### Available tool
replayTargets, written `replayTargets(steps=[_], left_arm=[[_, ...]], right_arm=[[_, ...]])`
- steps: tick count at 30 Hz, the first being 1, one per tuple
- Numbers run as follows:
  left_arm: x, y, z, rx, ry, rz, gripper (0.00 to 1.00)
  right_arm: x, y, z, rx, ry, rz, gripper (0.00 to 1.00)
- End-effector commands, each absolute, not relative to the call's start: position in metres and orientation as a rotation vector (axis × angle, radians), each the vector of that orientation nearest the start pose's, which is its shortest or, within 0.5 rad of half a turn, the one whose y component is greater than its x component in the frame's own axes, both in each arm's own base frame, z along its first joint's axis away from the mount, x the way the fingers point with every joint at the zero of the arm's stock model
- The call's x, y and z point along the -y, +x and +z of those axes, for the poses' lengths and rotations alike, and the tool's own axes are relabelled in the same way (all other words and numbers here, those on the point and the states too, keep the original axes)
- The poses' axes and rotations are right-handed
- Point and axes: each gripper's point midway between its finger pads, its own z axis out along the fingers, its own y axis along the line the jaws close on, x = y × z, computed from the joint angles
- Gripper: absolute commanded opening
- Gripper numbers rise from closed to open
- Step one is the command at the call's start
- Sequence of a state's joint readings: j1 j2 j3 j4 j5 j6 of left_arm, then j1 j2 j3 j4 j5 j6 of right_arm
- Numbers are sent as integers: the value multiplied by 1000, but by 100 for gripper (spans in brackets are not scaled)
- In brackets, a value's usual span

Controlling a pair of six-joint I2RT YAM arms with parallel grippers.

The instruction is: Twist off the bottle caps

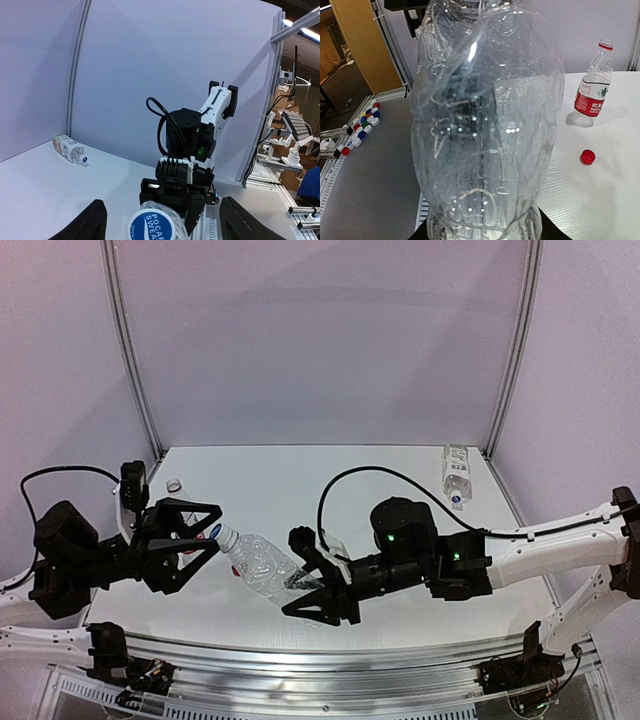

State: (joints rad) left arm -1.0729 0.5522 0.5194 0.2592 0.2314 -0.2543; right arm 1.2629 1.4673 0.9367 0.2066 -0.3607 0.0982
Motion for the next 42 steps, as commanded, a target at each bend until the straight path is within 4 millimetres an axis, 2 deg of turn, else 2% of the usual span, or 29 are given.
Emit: replayTargets(steps=[1, 8, 16, 22, 25, 29, 33, 35, 38, 41, 42], left_arm=[[267, 94, 362, -1244, 814, -1269, 75], [272, 99, 358, -1267, 812, -1261, 64], [275, 103, 358, -1280, 788, -1265, 29], [277, 117, 360, -1335, 685, -1285, 16], [273, 139, 358, -1431, 528, -1261, 23], [269, 167, 353, -1523, 346, -1208, 25], [270, 189, 351, -1589, 209, -1158, 25], [277, 196, 349, -1618, 182, -1153, 28], [284, 201, 353, -1632, 170, -1146, 44], [292, 196, 364, -1573, 262, -1149, 80], [292, 193, 369, -1549, 293, -1148, 89]], right_arm=[[-458, 74, 232, -1568, -1390, 1247, 33], [-456, 74, 234, -1563, -1388, 1246, 33], [-455, 74, 235, -1560, -1389, 1246, 32], [-453, 82, 240, -1572, -1340, 1210, 31], [-449, 103, 241, -1619, -1234, 1110, 31], [-440, 131, 241, -1678, -1088, 972, 29], [-434, 139, 240, -1700, -1038, 924, 29], [-431, 141, 240, -1706, -1027, 896, 29], [-424, 144, 244, -1710, -1009, 867, 29], [-418, 145, 249, -1720, -976, 865, 29], [-416, 145, 251, -1722, -968, 870, 28]])
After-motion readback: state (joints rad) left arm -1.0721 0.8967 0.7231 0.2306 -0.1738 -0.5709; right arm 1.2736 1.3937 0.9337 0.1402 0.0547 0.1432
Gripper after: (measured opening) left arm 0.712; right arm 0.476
